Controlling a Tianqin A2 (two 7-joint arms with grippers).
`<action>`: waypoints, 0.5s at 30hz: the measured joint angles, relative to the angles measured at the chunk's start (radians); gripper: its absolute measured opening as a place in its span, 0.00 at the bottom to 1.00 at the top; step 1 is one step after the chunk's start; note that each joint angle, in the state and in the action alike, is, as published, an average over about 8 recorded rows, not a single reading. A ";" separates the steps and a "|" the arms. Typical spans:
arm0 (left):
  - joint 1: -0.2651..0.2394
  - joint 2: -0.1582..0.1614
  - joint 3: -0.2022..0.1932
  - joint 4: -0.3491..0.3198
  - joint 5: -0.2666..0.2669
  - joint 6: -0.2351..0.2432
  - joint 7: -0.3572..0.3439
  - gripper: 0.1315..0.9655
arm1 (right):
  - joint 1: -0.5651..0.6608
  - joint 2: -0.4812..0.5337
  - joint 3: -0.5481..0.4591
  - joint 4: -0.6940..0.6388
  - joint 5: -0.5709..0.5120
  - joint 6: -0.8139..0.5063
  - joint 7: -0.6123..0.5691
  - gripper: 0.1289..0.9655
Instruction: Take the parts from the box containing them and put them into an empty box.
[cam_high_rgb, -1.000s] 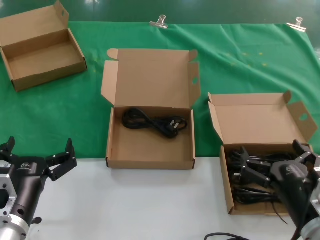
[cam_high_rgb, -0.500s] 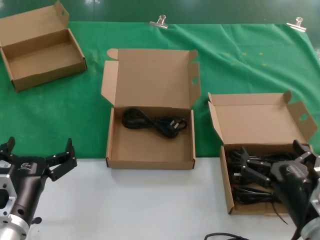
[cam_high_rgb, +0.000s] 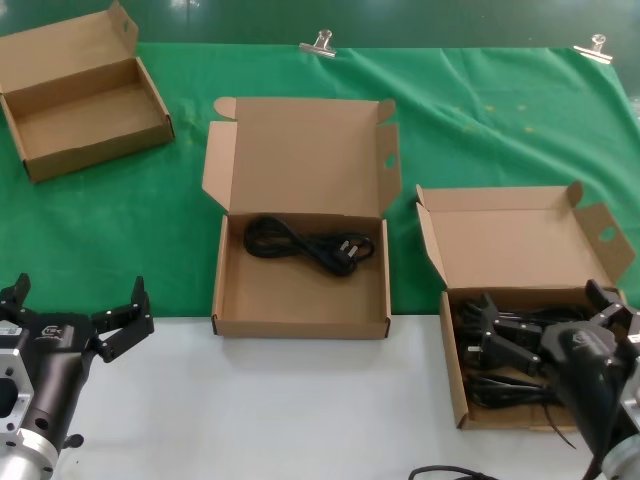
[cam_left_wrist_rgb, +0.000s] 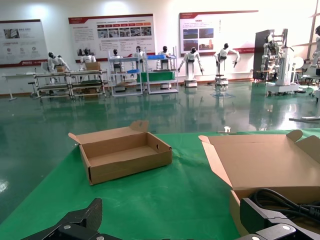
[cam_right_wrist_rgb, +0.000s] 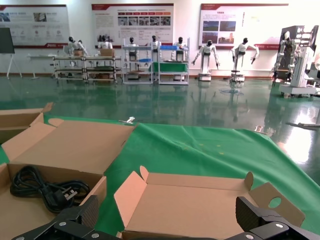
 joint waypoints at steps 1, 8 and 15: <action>0.000 0.000 0.000 0.000 0.000 0.000 0.000 1.00 | 0.000 0.000 0.000 0.000 0.000 0.000 0.000 1.00; 0.000 0.000 0.000 0.000 0.000 0.000 0.000 1.00 | 0.000 0.000 0.000 0.000 0.000 0.000 0.000 1.00; 0.000 0.000 0.000 0.000 0.000 0.000 0.000 1.00 | 0.000 0.000 0.000 0.000 0.000 0.000 0.000 1.00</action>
